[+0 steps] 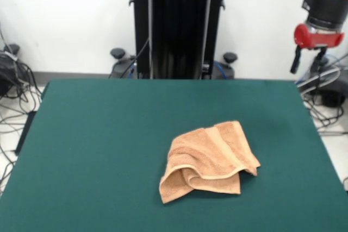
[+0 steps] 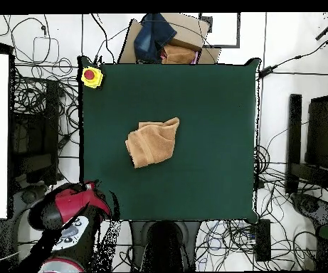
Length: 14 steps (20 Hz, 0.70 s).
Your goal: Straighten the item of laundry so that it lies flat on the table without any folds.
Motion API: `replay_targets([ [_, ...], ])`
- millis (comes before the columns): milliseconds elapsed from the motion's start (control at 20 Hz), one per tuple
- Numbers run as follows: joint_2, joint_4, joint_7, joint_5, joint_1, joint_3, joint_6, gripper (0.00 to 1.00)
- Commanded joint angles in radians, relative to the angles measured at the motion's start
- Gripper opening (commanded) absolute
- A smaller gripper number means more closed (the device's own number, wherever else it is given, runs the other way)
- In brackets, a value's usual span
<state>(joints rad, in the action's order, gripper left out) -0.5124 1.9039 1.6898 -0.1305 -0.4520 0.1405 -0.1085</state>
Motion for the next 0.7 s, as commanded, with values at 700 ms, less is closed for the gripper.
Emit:
replay_targets([
  [700,-0.063,0.001,0.124,0.03,0.073,0.096,0.006,1.0],
])
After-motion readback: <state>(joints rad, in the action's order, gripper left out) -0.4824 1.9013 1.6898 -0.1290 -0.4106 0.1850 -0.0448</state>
